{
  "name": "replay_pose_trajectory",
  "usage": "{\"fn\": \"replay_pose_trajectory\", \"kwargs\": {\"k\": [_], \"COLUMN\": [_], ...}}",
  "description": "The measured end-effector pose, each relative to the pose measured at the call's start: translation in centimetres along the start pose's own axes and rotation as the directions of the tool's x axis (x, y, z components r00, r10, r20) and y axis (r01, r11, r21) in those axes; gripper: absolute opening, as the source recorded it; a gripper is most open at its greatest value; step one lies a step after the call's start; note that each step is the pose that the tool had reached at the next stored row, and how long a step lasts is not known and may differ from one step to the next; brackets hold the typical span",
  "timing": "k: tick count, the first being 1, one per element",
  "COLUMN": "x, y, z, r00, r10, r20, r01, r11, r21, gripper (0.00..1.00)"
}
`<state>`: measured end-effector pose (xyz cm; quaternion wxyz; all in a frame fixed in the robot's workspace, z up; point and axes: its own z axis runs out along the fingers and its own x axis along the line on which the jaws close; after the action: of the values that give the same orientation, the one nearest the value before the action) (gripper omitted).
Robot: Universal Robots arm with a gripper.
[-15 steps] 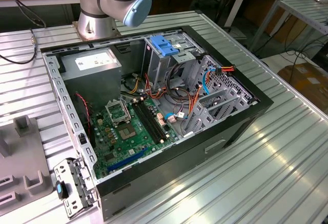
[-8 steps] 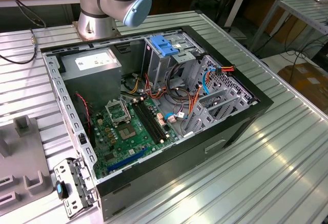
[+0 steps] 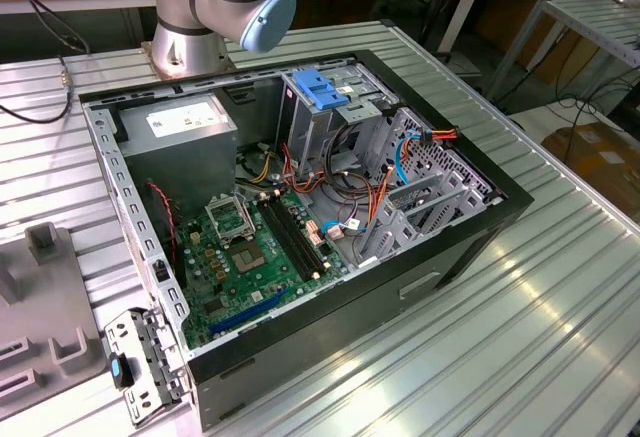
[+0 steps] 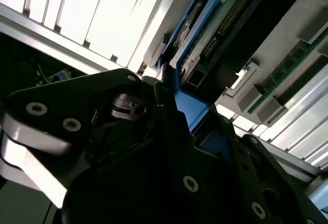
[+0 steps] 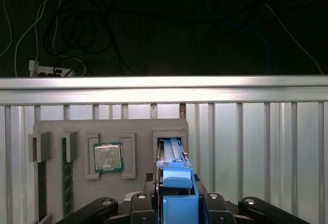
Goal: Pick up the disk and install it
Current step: 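Pick up the disk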
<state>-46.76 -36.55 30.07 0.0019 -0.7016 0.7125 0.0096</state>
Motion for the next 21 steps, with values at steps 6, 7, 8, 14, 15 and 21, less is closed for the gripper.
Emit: {"fn": "replay_pose_trajectory", "kwargs": {"k": [6, 7, 8, 14, 15, 21], "x": [0.00, -0.01, -0.01, -0.03, -0.03, -0.05], "y": [0.00, 0.00, 0.01, 0.02, 0.02, 0.03], "z": [-0.20, -0.29, -0.37, -1.54, -1.70, -2.89], "r00": [1.0000, 1.0000, 1.0000, 1.0000, 1.0000, 1.0000], "r10": [0.000, 0.000, 0.000, 0.000, 0.000, 0.000], "r20": [-0.0002, -0.0001, -0.0001, -0.0001, -0.0001, -0.0001], "r01": [0.000, 0.000, 0.000, 0.000, 0.000, 0.000], "r11": [1.0000, 1.0000, 1.0000, 1.0000, 1.0000, 1.0000], "r21": [-0.0004, -0.0003, -0.0002, -0.0001, -0.0002, -0.0002], "gripper": [0.37, 0.37, 0.37, 0.37, 0.37, 0.37]}}
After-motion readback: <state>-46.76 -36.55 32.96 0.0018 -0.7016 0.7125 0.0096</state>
